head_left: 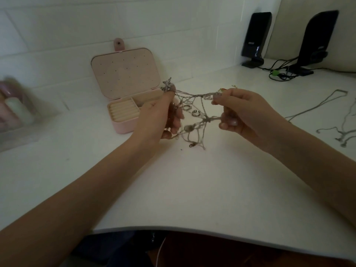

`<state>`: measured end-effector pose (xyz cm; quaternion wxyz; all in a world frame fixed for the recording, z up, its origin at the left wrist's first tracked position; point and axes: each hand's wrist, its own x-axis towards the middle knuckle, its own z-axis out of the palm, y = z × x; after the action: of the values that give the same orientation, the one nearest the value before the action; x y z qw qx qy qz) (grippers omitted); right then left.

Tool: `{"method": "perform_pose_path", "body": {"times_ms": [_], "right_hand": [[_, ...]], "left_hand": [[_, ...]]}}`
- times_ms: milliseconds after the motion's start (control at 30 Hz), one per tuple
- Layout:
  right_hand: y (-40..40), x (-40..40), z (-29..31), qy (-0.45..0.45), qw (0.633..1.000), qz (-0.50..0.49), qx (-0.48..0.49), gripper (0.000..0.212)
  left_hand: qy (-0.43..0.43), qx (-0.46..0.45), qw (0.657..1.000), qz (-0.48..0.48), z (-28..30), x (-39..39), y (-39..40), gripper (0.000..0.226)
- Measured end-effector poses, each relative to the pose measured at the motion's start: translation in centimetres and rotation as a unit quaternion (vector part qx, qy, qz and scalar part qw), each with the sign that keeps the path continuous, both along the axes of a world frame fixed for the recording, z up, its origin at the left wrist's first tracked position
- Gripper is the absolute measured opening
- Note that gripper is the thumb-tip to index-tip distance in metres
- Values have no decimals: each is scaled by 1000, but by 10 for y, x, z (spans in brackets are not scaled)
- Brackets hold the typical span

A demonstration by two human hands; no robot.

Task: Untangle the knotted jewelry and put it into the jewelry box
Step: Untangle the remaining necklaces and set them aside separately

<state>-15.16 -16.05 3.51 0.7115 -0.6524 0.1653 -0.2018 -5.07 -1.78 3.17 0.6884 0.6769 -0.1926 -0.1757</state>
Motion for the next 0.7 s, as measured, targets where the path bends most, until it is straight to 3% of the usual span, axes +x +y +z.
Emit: {"method": "perform_pose_path", "body": {"times_ms": [100, 167, 233, 433, 600, 700], "right_hand": [[-2, 0, -2, 30, 996, -41, -76, 16], [-2, 1, -4, 48, 985, -71, -152, 29], [-2, 2, -4, 59, 982, -76, -164, 39], [-1, 4, -8, 68, 989, -67, -112, 34], [0, 1, 0, 5, 997, -21, 68, 11], [0, 1, -1, 45, 995, -21, 85, 29]], "left_hand": [[-6, -7, 1000, -7, 0, 1, -2, 46], [29, -36, 999, -17, -1, 1, -4, 39], [74, -74, 994, -35, -1, 0, -5, 41], [171, -155, 971, -68, 1, -1, -5, 50], [104, -74, 991, -44, 3, -1, -4, 50], [63, -48, 996, -27, 3, -1, -3, 48]]}}
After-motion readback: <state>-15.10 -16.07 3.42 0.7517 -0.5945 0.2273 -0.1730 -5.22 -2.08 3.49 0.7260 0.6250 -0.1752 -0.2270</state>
